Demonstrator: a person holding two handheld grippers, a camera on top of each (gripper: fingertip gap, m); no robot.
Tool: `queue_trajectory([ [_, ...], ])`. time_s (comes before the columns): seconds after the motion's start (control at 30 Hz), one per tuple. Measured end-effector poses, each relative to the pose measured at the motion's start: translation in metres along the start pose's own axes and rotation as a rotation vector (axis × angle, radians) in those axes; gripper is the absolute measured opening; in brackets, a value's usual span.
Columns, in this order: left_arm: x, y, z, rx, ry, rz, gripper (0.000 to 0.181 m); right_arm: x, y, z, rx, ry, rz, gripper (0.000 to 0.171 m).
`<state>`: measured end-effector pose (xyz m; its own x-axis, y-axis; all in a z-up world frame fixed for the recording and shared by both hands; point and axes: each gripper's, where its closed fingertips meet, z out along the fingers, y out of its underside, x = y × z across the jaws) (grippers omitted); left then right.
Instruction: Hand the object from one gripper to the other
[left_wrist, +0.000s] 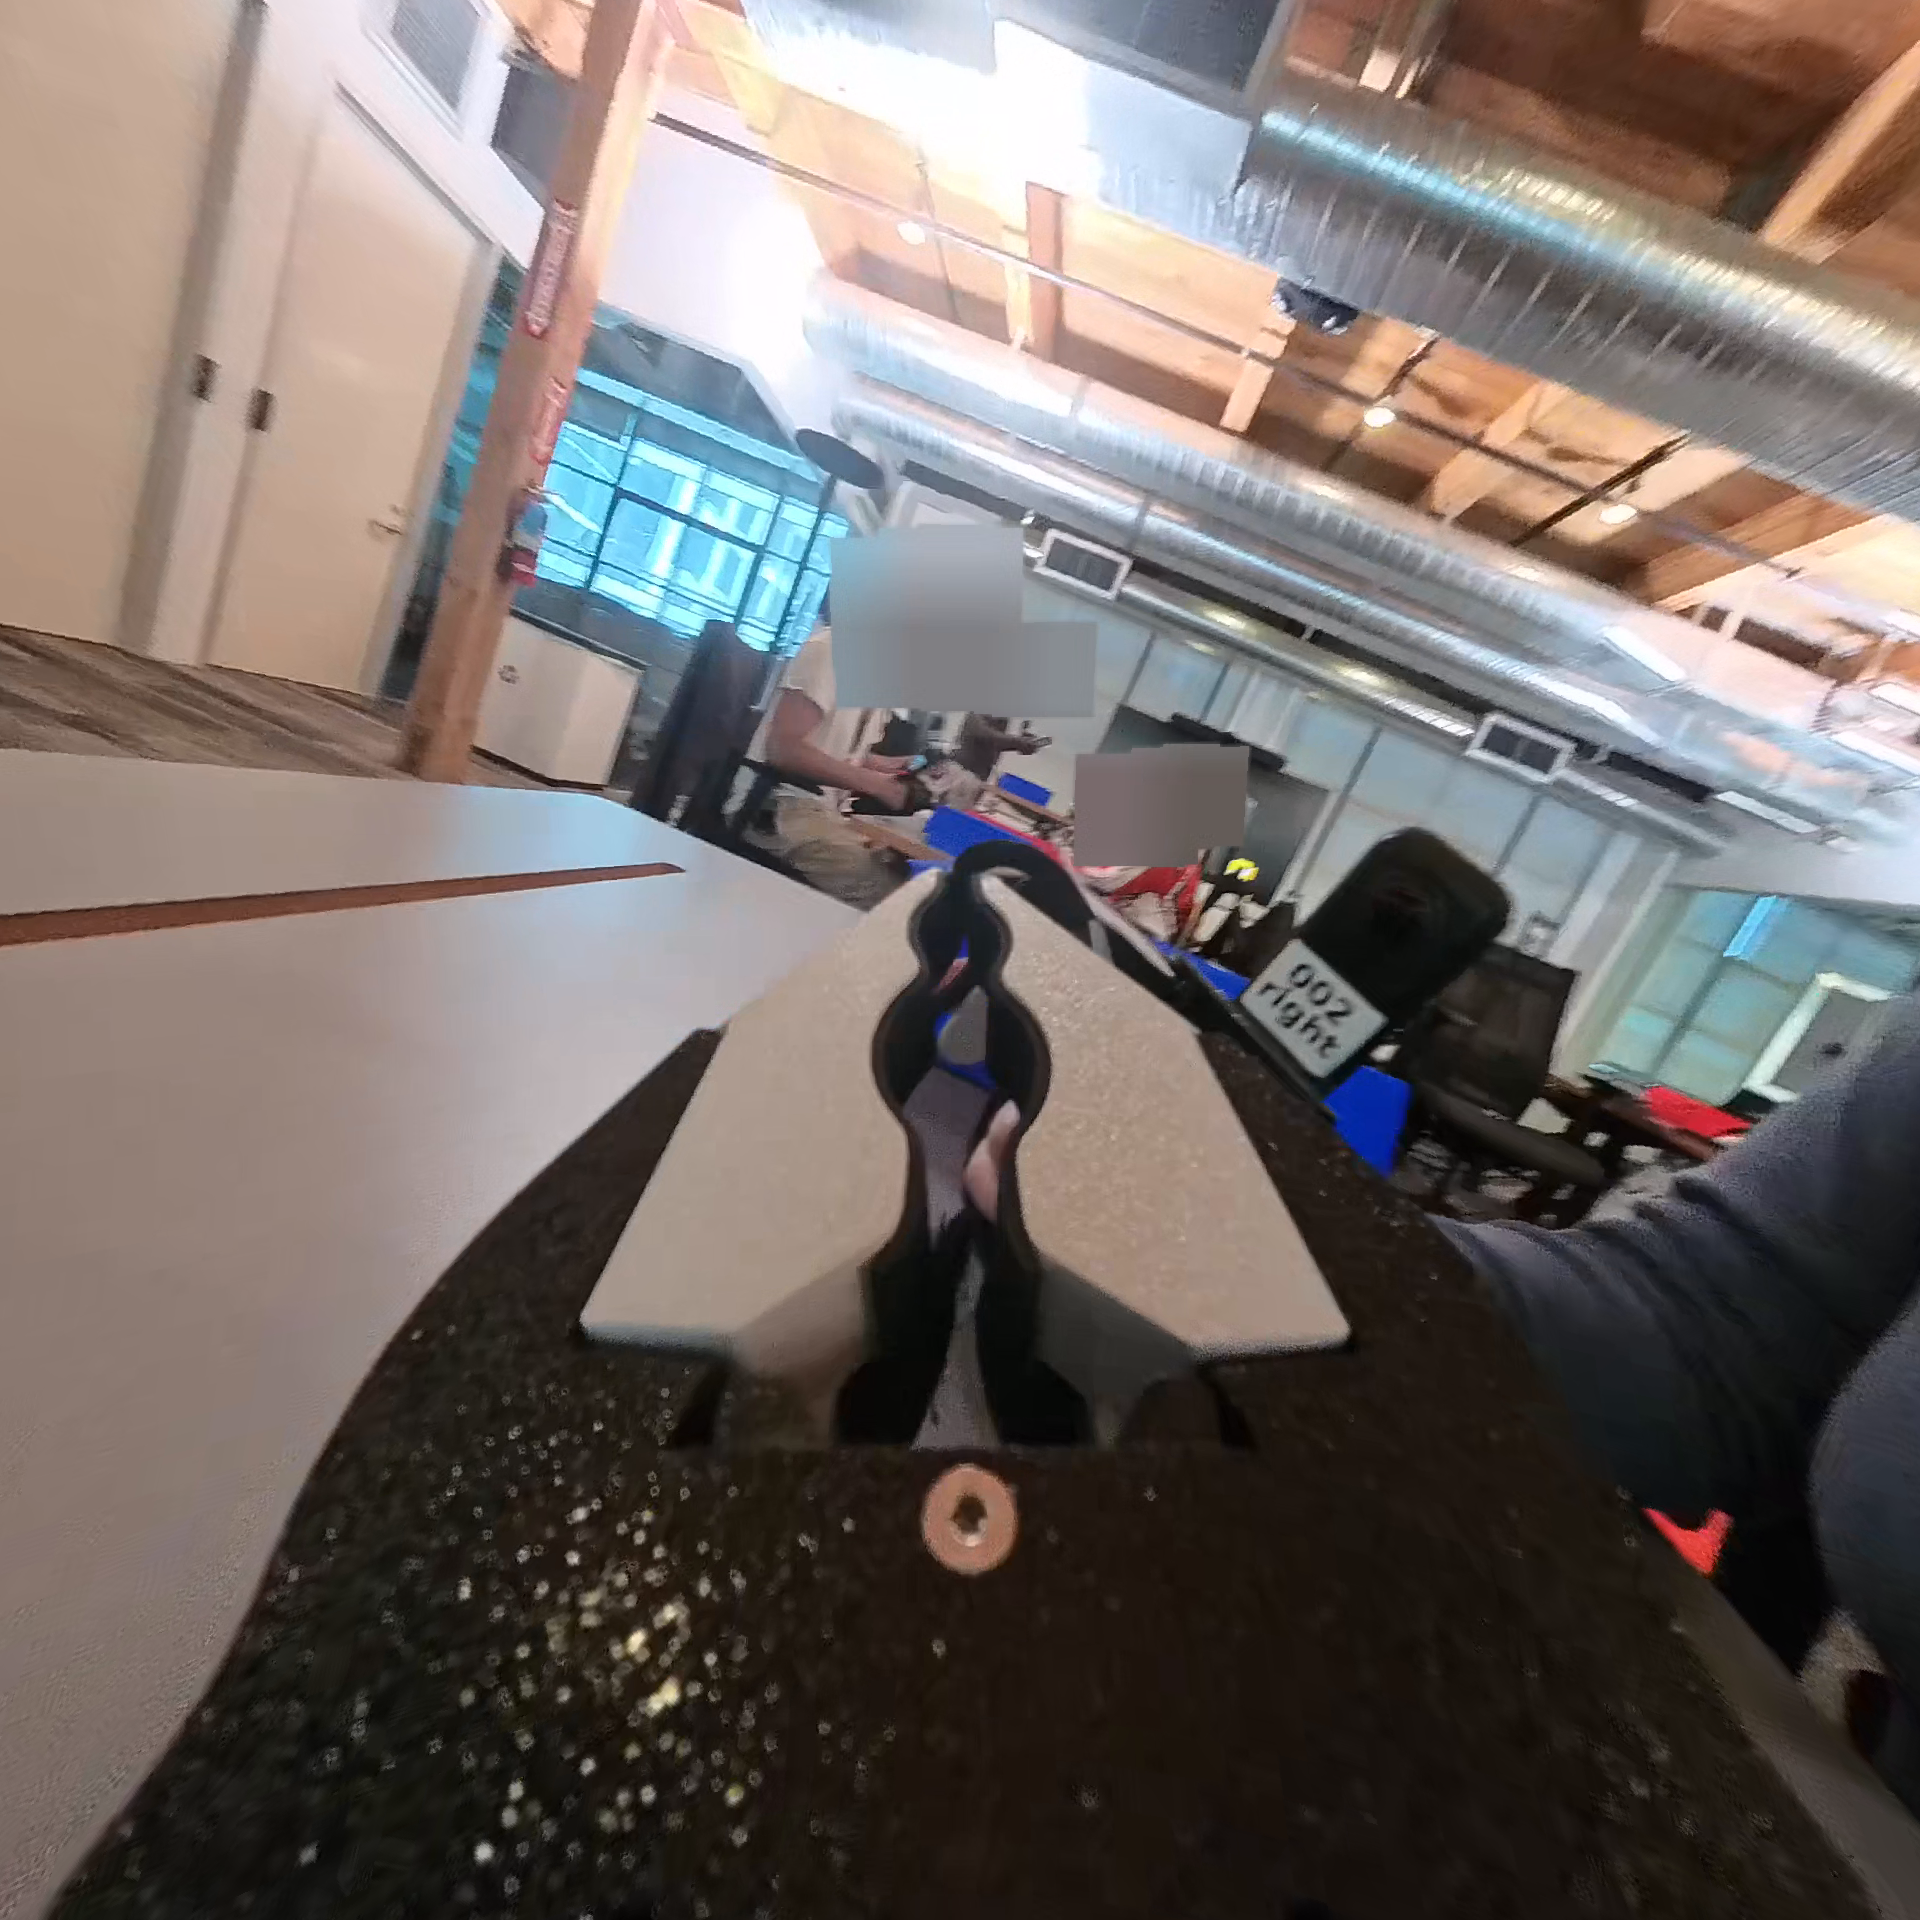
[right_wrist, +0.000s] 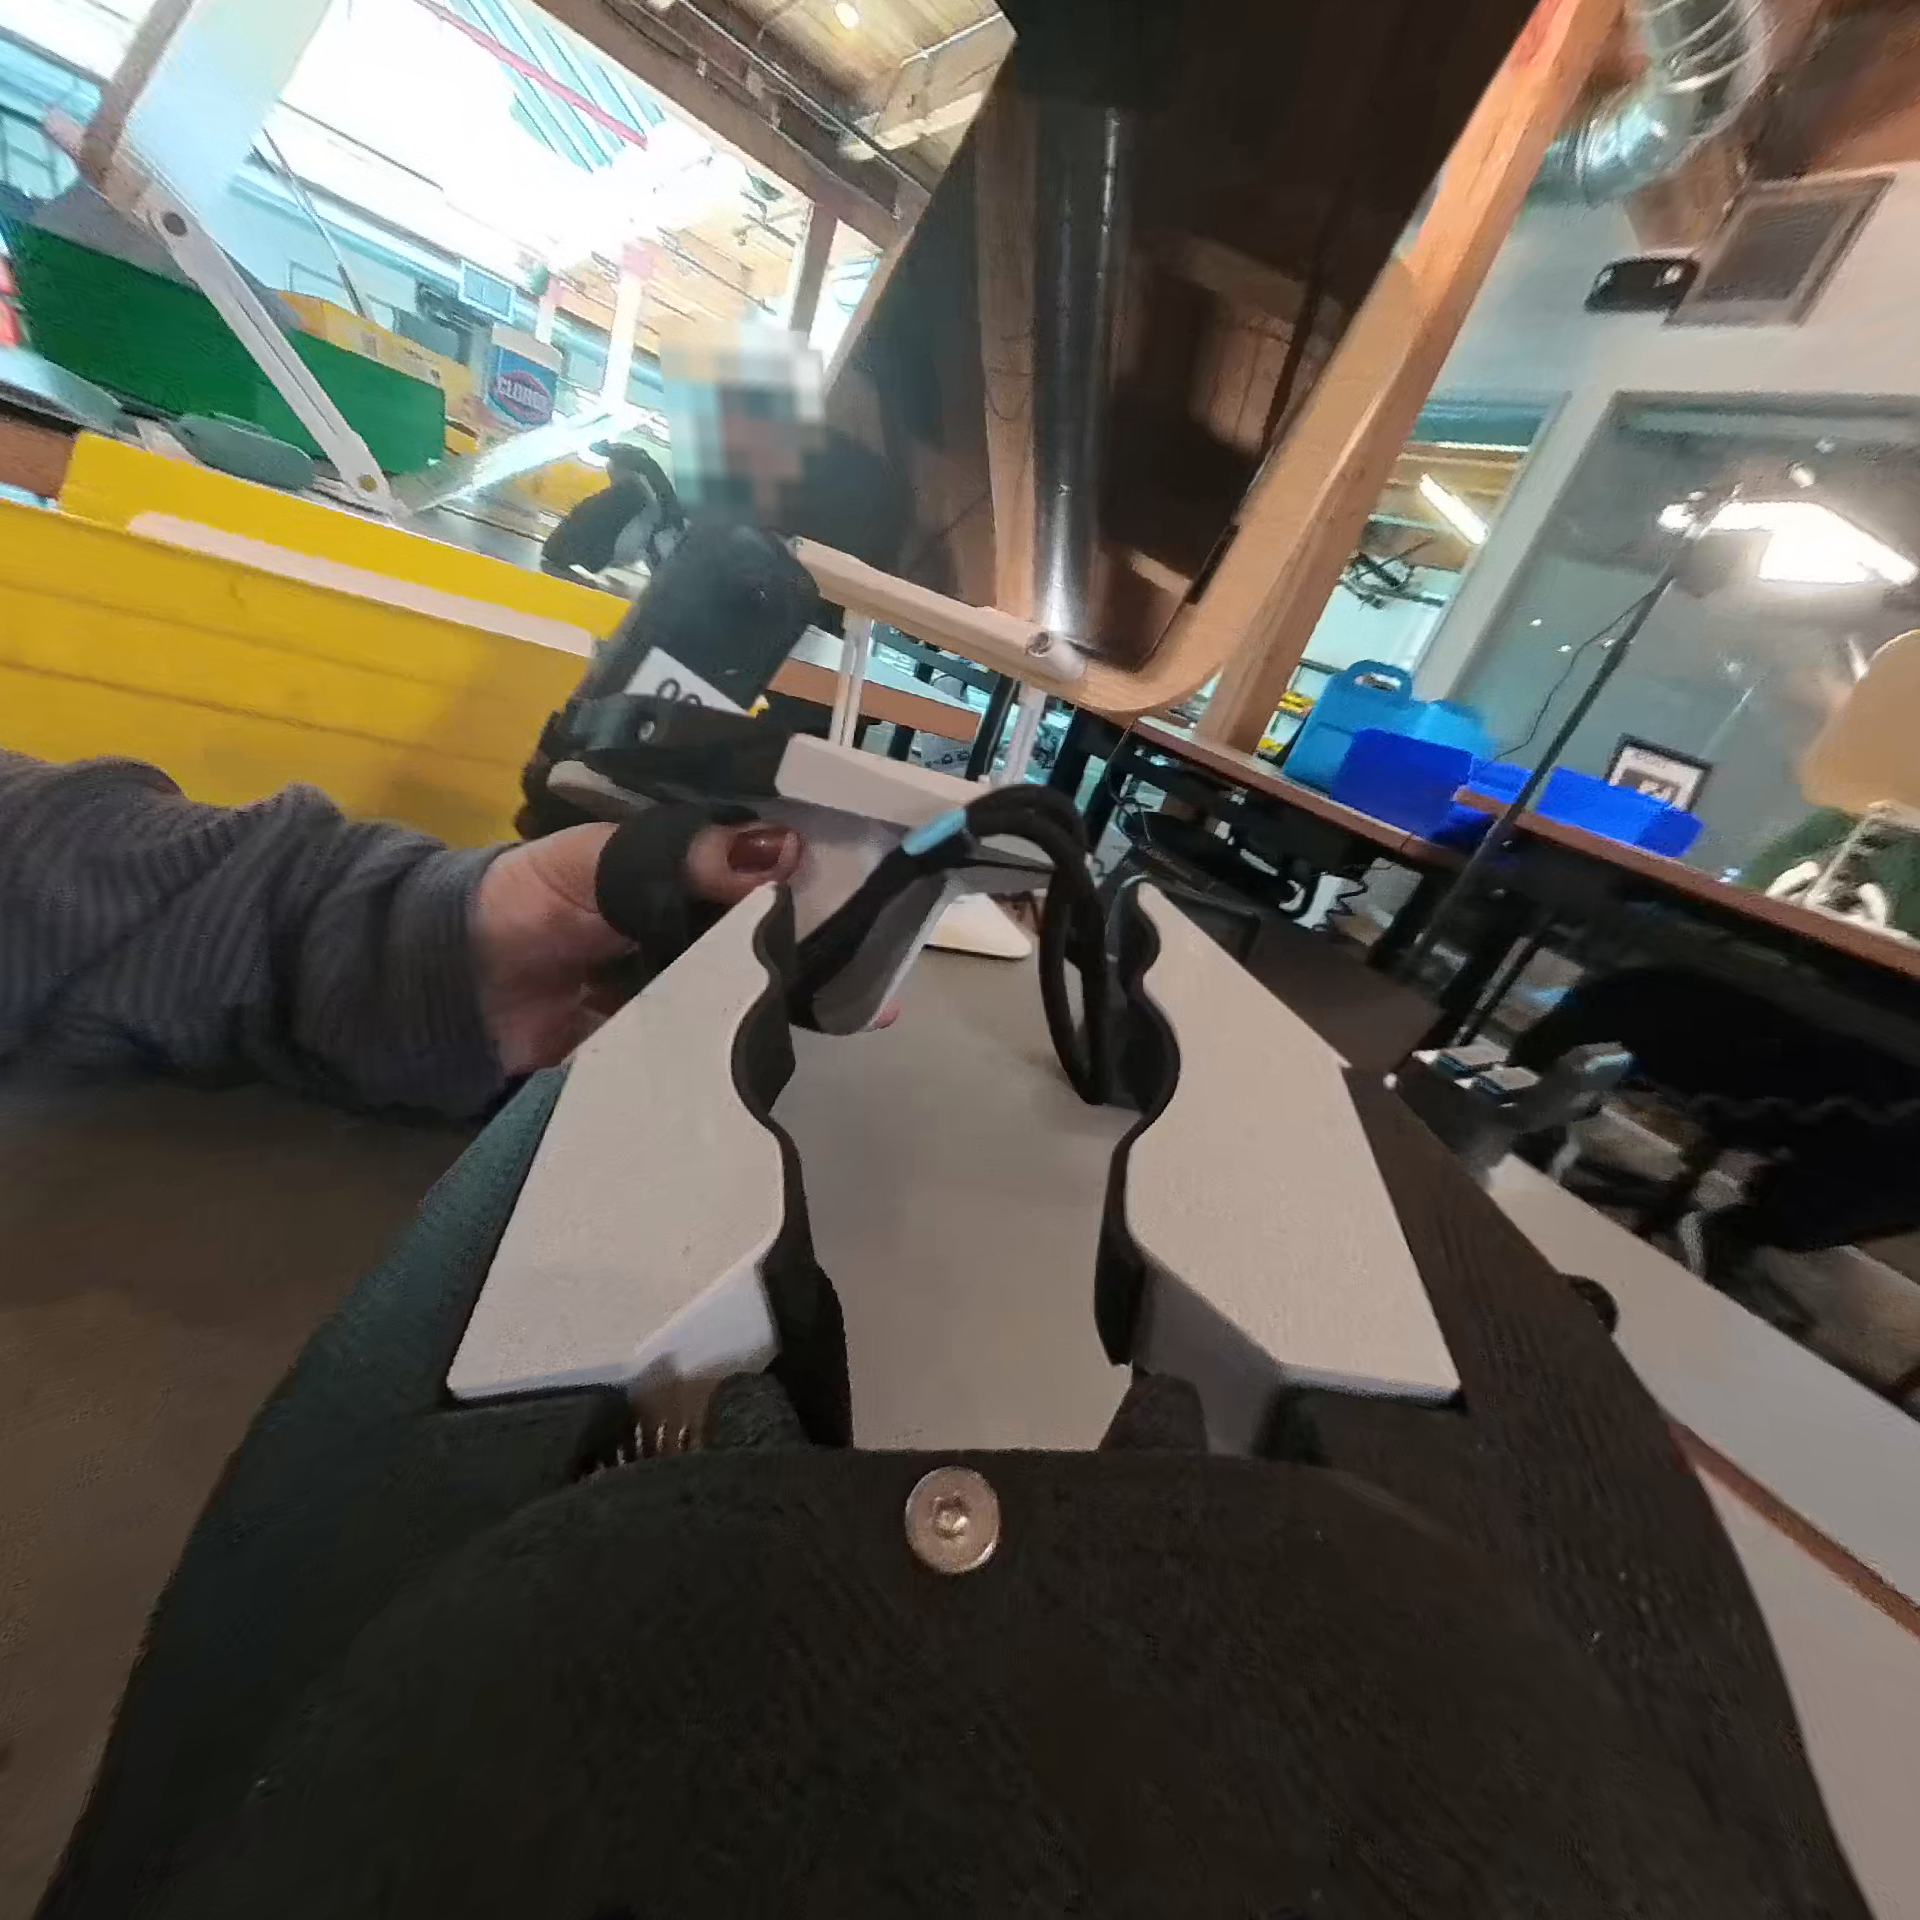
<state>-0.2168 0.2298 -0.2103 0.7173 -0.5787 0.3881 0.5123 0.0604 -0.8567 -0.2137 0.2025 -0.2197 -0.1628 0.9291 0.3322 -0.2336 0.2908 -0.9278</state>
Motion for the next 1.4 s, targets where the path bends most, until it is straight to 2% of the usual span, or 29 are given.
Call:
queue_trajectory([
  [0.07, 0.001, -0.001, -0.001, 0.005, 0.023, -0.035, 0.0, 0.001, -0.001, -0.002, 0.016, -0.005, 0.027, 0.052],
  [0.23, 0.006, 0.003, 0.001, -0.02, 0.056, -0.034, 0.0, 0.008, 0.004, -0.002, -0.009, 0.009, 0.093, 0.045],
  [0.3, 0.008, 0.003, 0.002, -0.012, 0.072, -0.044, 0.0, 0.013, 0.009, -0.003, -0.043, 0.041, 0.08, 0.034],
  [0.37, 0.007, 0.0, 0.0, 0.007, 0.077, -0.065, 0.0, 0.016, 0.009, -0.006, -0.041, 0.051, 0.067, 0.008],
  [0.5, -0.003, -0.001, 0.0, 0.021, 0.016, -0.068, 0.0, 0.027, 0.013, -0.007, -0.072, 0.107, 0.096, 0.0],
  [0.53, -0.004, -0.002, 0.0, 0.027, 0.0, -0.058, 0.009, 0.032, 0.016, -0.008, -0.093, 0.138, 0.087, 0.0],
  [0.6, -0.012, -0.007, -0.002, 0.057, -0.072, -0.025, 0.047, 0.042, 0.026, -0.01, -0.153, 0.202, 0.064, 0.0],
  [0.63, -0.016, -0.009, -0.004, 0.069, -0.119, 0.015, 0.058, 0.046, 0.029, -0.011, -0.174, 0.225, 0.05, 0.0],
  [0.67, -0.019, -0.011, -0.006, 0.069, -0.165, 0.085, 0.059, 0.049, 0.03, -0.013, -0.192, 0.251, 0.008, 0.0],
  [0.77, -0.025, -0.008, -0.01, -0.01, -0.306, 0.33, 0.047, 0.061, 0.031, -0.019, -0.265, 0.371, -0.314, 0.0],
  [0.8, -0.023, -0.002, -0.008, -0.051, -0.294, 0.35, 0.045, 0.061, 0.03, -0.02, -0.281, 0.397, -0.459, 0.0],
  [0.87, -0.021, 0.011, -0.001, -0.114, -0.255, 0.31, 0.05, 0.05, 0.028, -0.017, -0.31, 0.38, -0.719, 0.0],
  [0.93, -0.018, 0.016, 0.004, -0.137, -0.219, 0.275, 0.032, 0.036, 0.029, -0.01, -0.312, 0.328, -0.834, 0.0],
  [1.03, -0.011, 0.017, 0.004, -0.13, -0.147, 0.216, 0.006, 0.025, 0.03, -0.006, -0.317, 0.283, -0.898, 0.001],
  [1.07, -0.011, 0.018, 0.004, -0.133, -0.127, 0.153, 0.005, 0.025, 0.032, -0.006, -0.319, 0.279, -0.893, 0.003],
  [1.13, -0.008, 0.014, 0.002, -0.096, -0.053, 0.032, 0.003, 0.02, 0.033, -0.005, -0.289, 0.239, -0.811, 0.023],
  [1.17, -0.009, 0.005, -0.001, -0.041, -0.039, 0.0, 0.003, 0.016, 0.033, -0.003, -0.258, 0.201, -0.72, 0.033],
  [1.23, -0.006, -0.008, -0.008, 0.049, 0.011, -0.067, 0.003, 0.01, 0.03, -0.003, -0.194, 0.135, -0.502, 0.044],
  [1.4, 0.01, -0.021, -0.015, 0.142, 0.2, -0.219, 0.003, 0.01, 0.014, -0.008, -0.054, -0.027, 0.087, 0.045],
])
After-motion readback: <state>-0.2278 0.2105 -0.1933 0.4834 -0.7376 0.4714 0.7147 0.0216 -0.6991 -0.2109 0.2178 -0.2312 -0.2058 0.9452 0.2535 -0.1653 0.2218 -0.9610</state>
